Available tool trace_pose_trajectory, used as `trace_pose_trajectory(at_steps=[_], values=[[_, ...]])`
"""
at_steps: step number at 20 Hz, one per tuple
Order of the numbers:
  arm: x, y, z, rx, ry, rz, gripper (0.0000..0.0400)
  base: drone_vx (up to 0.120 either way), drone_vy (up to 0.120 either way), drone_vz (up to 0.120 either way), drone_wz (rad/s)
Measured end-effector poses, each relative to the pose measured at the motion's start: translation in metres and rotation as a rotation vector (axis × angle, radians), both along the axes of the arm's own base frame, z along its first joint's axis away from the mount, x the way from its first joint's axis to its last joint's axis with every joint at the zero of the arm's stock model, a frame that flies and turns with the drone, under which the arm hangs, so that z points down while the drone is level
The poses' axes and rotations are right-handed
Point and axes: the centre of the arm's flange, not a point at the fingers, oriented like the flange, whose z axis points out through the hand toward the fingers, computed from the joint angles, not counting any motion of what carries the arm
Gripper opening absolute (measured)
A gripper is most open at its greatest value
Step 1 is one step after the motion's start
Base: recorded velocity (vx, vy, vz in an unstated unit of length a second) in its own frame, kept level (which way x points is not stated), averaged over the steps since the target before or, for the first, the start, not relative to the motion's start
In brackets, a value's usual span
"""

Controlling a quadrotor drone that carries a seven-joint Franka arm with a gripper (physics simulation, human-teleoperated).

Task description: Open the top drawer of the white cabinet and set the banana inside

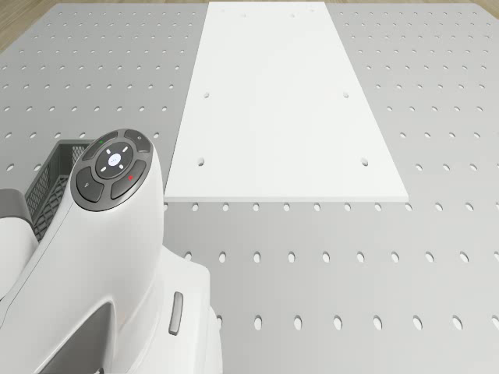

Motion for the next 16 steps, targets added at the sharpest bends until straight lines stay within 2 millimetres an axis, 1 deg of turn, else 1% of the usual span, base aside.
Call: trace_pose_trajectory(at_steps=[1,4,6,8,10,16], values=[[0.0,0.0006,0.0,0.0,0.0,0.0,0.04,0.0,0.0,-0.12,0.0],[0.0,0.0017,0.0,0.0,0.0,0.0,0.04,-0.107,0.0,-0.12,0.0],[0.0,0.0021,0.0,0.0,0.0,0.0,0.04,0.0,0.0,-0.12,0.0],[0.0,0.0023,0.0,0.0,0.0,0.0,0.04,-0.1,0.0,-0.12,0.0],[0.0,0.0025,0.0,0.0,0.0,0.0,0.04,-0.02,0.0,-0.1,0.0],[0.0,0.0027,0.0,0.0,0.0,0.0,0.04,0.0,0.0,0.0,0.0]])
